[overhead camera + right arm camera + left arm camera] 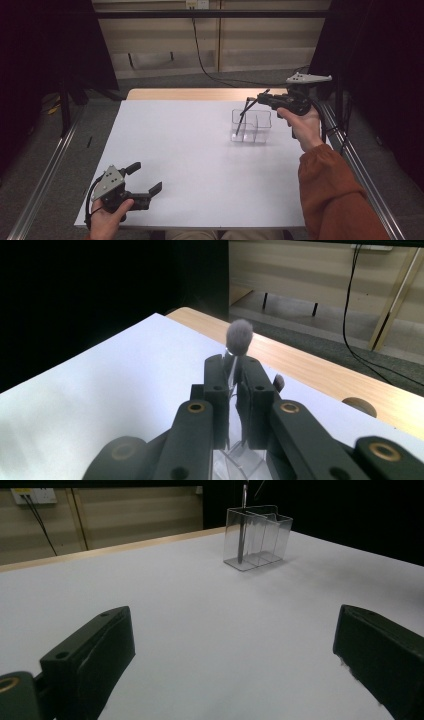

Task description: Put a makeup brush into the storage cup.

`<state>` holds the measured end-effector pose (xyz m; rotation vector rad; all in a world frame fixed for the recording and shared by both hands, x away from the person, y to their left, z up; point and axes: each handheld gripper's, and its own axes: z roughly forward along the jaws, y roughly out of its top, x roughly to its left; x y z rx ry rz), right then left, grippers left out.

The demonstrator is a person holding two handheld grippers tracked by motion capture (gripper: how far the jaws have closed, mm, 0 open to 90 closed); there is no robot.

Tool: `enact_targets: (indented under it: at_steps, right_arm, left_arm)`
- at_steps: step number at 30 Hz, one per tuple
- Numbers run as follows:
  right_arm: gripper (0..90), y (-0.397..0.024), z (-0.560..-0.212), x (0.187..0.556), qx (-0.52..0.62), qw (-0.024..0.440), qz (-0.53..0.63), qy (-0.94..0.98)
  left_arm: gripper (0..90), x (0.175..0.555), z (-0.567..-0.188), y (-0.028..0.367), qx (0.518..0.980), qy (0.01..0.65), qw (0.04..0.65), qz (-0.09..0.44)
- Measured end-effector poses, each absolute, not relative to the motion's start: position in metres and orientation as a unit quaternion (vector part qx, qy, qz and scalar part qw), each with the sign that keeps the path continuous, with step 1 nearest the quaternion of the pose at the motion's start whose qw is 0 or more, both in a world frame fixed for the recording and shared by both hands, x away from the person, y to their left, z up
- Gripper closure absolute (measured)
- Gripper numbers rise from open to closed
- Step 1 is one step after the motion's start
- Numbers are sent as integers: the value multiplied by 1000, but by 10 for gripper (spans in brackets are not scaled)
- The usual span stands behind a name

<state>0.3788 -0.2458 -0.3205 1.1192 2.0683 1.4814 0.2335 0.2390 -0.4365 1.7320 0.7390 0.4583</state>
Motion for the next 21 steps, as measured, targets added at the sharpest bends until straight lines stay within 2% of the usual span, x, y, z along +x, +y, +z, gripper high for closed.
enact_targets:
  at_steps: [21]
  right_arm:
    - [835,-227,-342,390,394,172,485,762]
  left_arm:
    - [30,235,-437,241,739,318,561,197]
